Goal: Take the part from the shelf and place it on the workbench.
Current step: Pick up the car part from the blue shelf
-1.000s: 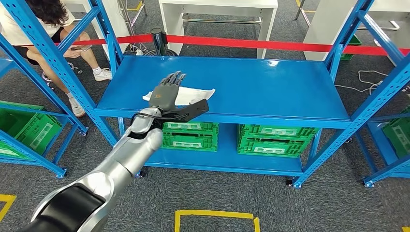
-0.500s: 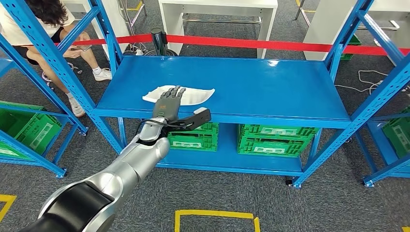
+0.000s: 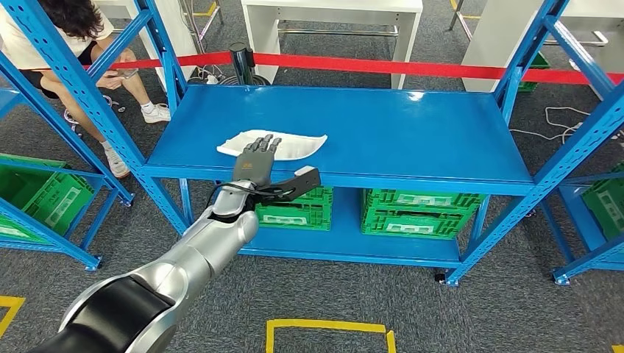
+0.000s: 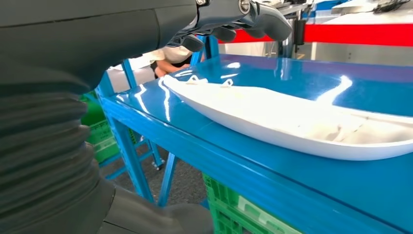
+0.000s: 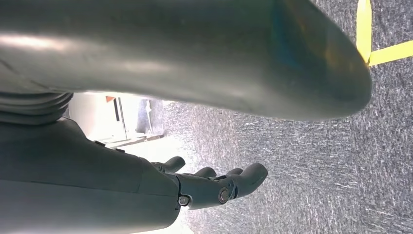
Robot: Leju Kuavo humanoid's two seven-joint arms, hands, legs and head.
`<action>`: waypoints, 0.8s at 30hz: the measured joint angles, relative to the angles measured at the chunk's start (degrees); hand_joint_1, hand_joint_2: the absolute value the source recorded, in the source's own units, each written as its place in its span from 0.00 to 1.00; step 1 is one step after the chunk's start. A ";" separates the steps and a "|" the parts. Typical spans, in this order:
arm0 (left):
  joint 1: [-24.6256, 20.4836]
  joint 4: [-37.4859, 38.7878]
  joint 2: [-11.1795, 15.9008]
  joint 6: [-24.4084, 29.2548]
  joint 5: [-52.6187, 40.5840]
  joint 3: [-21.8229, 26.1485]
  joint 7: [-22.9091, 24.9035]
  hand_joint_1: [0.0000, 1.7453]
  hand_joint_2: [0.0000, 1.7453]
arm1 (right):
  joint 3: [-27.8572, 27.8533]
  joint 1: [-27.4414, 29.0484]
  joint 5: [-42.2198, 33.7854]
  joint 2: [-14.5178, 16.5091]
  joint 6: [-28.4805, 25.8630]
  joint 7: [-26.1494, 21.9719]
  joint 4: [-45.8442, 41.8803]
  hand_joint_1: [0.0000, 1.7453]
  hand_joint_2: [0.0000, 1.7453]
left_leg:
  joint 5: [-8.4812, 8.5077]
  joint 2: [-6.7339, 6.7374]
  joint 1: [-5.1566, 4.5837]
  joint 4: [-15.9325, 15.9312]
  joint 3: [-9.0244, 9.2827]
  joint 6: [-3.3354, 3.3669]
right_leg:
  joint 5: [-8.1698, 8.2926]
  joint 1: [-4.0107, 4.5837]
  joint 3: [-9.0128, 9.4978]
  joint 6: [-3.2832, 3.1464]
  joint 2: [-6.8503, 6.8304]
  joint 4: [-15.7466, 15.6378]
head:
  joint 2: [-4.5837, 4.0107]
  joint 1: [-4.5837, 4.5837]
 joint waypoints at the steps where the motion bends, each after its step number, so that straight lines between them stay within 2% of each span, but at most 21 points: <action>1: 0.00 0.28 -0.03 0.03 -0.02 0.00 0.12 0.00 1.00 | 0.00 0.00 0.10 0.00 0.02 0.00 0.00 0.00 0.00 | 0.00 0.00 0.00 0.00 0.00 0.00 | 0.00 0.00 0.00 0.00 0.00 0.00 | 0.00 0.00; 6: 0.00 1.68 -0.28 3.00 0.17 0.20 0.10 0.00 1.00 | 0.00 0.00 0.19 0.00 0.01 0.00 0.00 0.00 0.00 | 0.00 -0.01 0.00 0.00 -0.01 0.00 | 0.00 0.00 0.00 0.00 0.00 0.00 | 0.00 0.00; 10: 0.06 2.82 -0.59 7.70 1.39 1.12 -0.29 0.00 0.00 | 0.00 -0.01 0.30 0.10 -0.08 0.00 0.00 0.00 0.00 | 0.00 -0.01 0.00 0.00 -0.02 0.00 | 0.00 0.00 0.00 0.00 0.00 0.00 | 0.00 0.00; 15: 0.30 4.21 -0.70 8.97 3.67 4.09 -2.61 0.00 0.00 | 0.12 -0.03 1.01 0.25 0.09 -0.01 0.00 0.00 0.00 | 0.01 -0.01 0.00 0.00 -0.02 0.01 | 0.00 0.01 0.00 0.00 -0.01 0.00 | 0.00 0.00; 24: -0.09 4.36 -0.48 16.60 -0.40 5.94 -3.28 0.00 0.00 | 0.27 -0.09 1.67 0.37 0.37 0.00 0.01 0.00 0.00 | -0.08 -0.02 -0.11 0.10 -0.07 0.15 | 0.04 -0.10 0.02 0.13 -0.01 -0.03 | 0.00 -0.01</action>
